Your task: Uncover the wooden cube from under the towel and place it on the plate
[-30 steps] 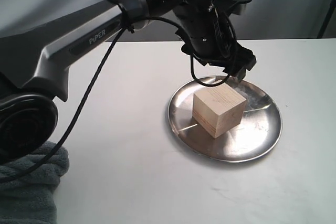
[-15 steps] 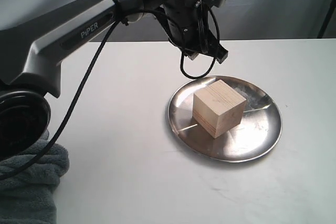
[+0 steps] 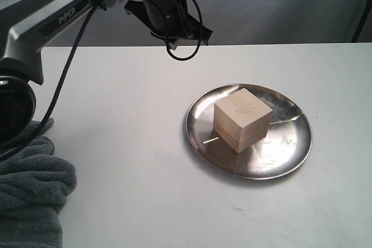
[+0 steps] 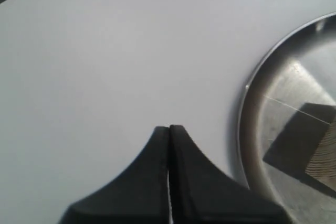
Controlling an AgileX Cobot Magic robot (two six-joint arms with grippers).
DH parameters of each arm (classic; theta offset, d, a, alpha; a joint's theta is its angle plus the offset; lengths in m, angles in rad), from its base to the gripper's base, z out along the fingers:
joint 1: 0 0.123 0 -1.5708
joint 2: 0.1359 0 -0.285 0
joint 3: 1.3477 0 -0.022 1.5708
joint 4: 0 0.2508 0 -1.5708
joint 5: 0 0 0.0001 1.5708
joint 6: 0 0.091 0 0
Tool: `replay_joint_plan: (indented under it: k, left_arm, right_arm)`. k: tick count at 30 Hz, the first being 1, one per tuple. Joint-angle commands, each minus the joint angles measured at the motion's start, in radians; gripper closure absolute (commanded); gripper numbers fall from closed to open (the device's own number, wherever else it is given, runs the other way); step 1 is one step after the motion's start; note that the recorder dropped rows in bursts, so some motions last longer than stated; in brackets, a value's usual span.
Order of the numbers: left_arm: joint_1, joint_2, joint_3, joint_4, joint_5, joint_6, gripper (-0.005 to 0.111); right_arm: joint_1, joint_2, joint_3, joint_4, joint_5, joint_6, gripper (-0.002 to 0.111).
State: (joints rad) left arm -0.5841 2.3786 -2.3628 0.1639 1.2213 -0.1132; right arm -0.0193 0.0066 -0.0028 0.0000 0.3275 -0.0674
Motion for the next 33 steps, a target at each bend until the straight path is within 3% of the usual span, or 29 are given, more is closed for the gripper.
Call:
replay_joint_plan:
  k: [1,12,17,33]
  left_arm:
    - [0.028,-0.017,0.002,0.004,0.0,-0.013,0.107]
    - [0.083,-0.11,0.186,0.09,0.0,-0.014,0.107]
    - [0.173,-0.171,0.282,-0.061,0.0,-0.018,0.107]
    - [0.429,-0.426,0.568,0.052,0.0,-0.039,0.107]
  right_arm:
    - [0.001,-0.007,0.003,0.0,0.0,-0.004,0.108]
    - [0.001,-0.007,0.003,0.0,0.0,-0.004,0.108]
    - [0.001,-0.007,0.003,0.0,0.0,-0.004,0.108]
    - [0.001,-0.007,0.003,0.0,0.0,-0.004,0.108]
